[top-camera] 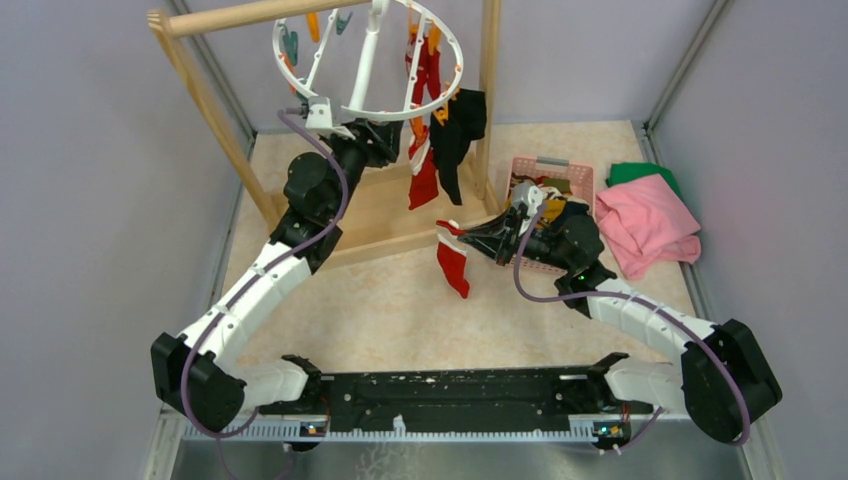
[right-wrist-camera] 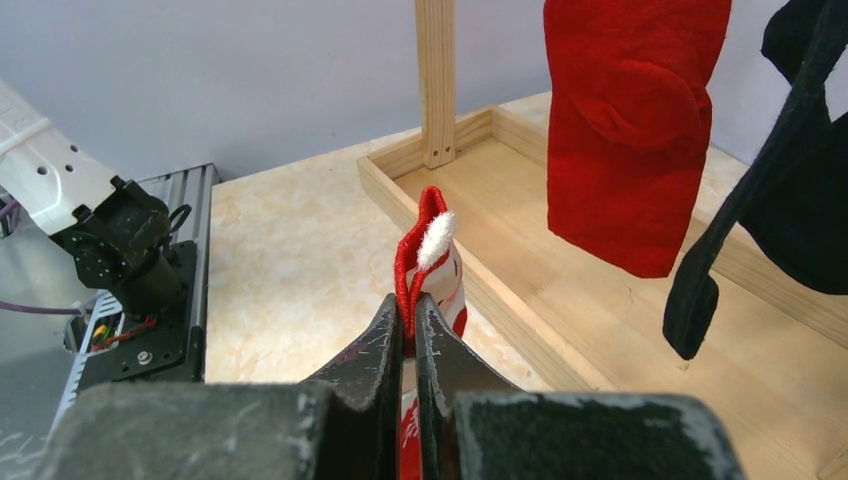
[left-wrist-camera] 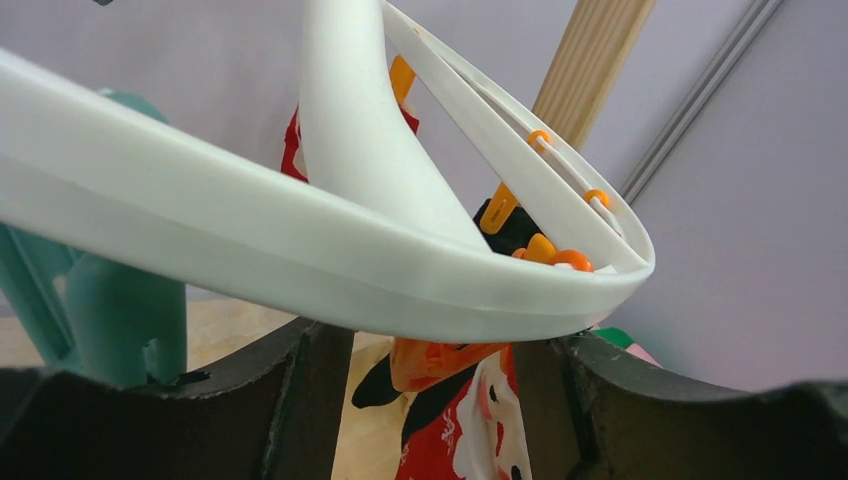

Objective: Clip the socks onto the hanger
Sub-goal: Open the clamp at the hanger.

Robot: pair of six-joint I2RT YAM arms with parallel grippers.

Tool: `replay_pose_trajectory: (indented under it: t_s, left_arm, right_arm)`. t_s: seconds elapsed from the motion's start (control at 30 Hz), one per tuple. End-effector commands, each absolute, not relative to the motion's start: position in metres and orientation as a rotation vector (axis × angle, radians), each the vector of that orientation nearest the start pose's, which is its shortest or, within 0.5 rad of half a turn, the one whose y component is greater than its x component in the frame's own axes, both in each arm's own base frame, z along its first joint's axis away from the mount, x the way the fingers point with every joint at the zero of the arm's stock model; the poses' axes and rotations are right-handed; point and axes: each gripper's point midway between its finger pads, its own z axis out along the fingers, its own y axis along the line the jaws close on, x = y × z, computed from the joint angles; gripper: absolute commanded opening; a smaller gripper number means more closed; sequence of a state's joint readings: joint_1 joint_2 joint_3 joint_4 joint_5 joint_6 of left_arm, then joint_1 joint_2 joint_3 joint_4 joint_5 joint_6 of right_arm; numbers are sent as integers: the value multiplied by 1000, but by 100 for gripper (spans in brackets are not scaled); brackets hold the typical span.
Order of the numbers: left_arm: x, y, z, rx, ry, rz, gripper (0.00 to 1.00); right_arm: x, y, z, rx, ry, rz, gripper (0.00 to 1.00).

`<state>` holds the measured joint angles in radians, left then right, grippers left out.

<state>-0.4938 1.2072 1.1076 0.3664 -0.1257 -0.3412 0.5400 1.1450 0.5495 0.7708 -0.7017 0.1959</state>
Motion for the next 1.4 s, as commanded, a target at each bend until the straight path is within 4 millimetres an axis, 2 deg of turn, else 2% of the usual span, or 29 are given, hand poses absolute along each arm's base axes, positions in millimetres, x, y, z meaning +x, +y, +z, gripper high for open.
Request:
replay_pose_trajectory:
  t_s: [0.0, 0.07, 0.2, 0.5, 0.63, 1.0, 1.17, 1.37]
  left_arm:
    - [376, -190, 461, -20, 1222, -627, 63]
    - [375, -191, 463, -16, 1220, -631, 64]
    - [370, -193, 466, 7, 1214, -645, 71]
    - [344, -202, 457, 201, 1202, -637, 74]
    - [339, -202, 451, 237, 1207, -626, 74]
    - [346, -188, 449, 231, 1268, -588, 69]
    - [343, -190, 445, 301, 1252, -555, 71]
    - [338, -198, 452, 326, 1199, -606, 70]
  right_arm:
    - [239, 281, 282, -842, 1202, 1077, 0]
    - [239, 281, 282, -842, 1203, 1077, 0]
    - [238, 281, 282, -843, 1202, 1078, 0]
    - [238, 280, 282, -844, 1201, 1077, 0]
    - [237, 280, 282, -846, 1199, 1079, 0]
    - [236, 279, 284, -844, 1195, 1073, 0]
    - [236, 279, 283, -845, 1196, 1074, 0]
    - [236, 279, 283, -844, 1197, 1074, 0]
